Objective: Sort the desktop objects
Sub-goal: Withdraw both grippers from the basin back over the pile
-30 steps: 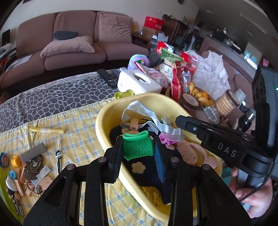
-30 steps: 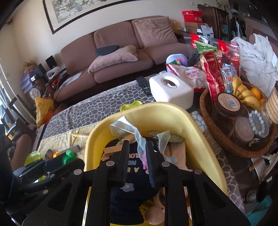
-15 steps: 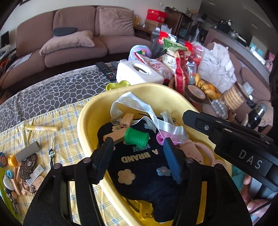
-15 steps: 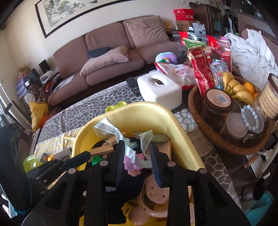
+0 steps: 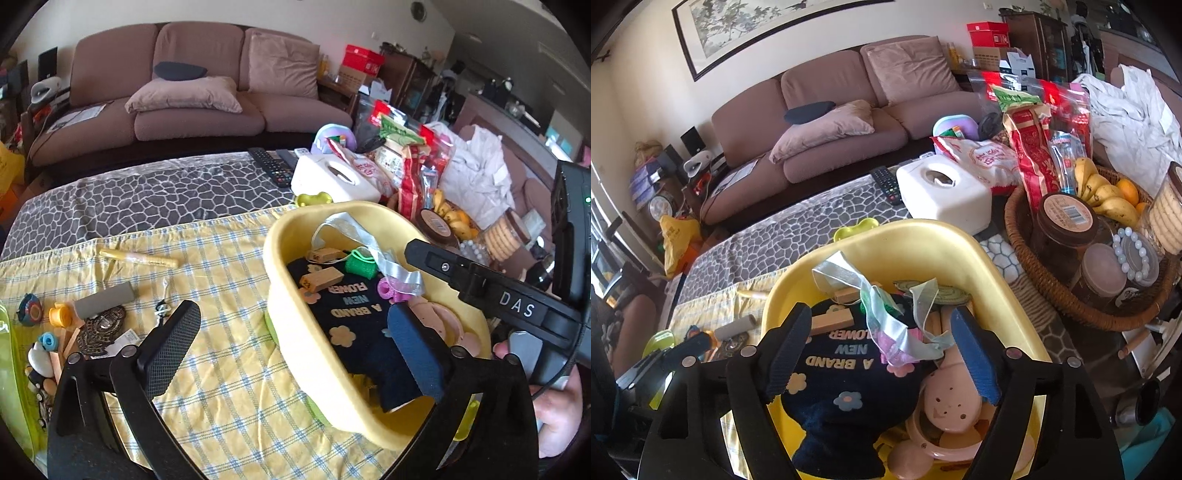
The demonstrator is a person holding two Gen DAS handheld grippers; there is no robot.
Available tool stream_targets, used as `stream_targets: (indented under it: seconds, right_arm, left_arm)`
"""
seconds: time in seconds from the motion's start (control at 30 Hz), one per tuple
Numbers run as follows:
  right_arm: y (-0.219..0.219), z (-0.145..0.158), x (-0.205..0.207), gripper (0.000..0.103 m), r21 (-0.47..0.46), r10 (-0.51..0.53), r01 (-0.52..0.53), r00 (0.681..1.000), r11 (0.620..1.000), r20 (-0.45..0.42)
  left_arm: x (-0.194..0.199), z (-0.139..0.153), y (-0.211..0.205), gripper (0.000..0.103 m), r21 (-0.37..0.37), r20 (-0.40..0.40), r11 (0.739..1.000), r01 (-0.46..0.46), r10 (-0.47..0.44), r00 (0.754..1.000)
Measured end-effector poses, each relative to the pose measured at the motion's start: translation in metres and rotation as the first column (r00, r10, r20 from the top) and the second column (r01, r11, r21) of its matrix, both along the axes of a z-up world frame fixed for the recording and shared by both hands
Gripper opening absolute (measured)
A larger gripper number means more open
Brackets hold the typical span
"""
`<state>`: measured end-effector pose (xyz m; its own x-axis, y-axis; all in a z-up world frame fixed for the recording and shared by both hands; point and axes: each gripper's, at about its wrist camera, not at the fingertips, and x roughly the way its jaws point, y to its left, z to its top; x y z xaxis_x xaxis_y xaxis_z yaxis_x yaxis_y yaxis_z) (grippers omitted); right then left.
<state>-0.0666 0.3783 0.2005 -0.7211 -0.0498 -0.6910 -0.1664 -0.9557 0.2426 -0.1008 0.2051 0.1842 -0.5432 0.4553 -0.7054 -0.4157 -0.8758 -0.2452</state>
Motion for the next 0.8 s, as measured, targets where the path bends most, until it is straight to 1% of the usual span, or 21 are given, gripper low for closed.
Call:
stream_targets:
  seconds: [0.23,0.37,0.43,0.57,0.73,0.8]
  right_arm:
    - [-0.03,0.003,-0.008,0.081,0.019,0.052,-0.052,0.999,0.998,-0.001]
    - [-0.056,0.002,-0.014,0.084,0.044,0.097,-0.098,0.995,0.994,0.008]
    - [-0.072,0.002,-0.017,0.085,0.058,0.124,-0.124,0.992,0.991,0.008]
    - [-0.103,0.001,-0.022,0.09,0.09,0.165,-0.165,0.986,0.982,0.011]
    - [-0.135,-0.004,-0.03,0.091,0.105,0.217,-0.218,0.976,0.97,0.02]
    - [-0.146,-0.006,-0.032,0.091,0.119,0.234,-0.235,0.972,0.965,0.026]
  left_arm:
    - [-0.001,-0.011,-0.056,0.103,-0.03,0.013,0.995,-0.095,0.096,0.995]
    - [-0.001,-0.022,-0.087,0.103,-0.054,0.025,0.989,-0.141,0.143,0.989]
    - [0.001,-0.026,-0.1,0.103,-0.066,0.022,0.984,-0.166,0.167,0.986]
    - [0.002,-0.032,-0.128,0.103,-0.078,0.012,0.974,-0.213,0.215,0.977]
    - [0.002,-0.039,-0.156,0.103,-0.093,0.019,0.963,-0.254,0.257,0.966]
    - [0.001,-0.044,-0.167,0.103,-0.098,0.034,0.96,-0.264,0.268,0.963]
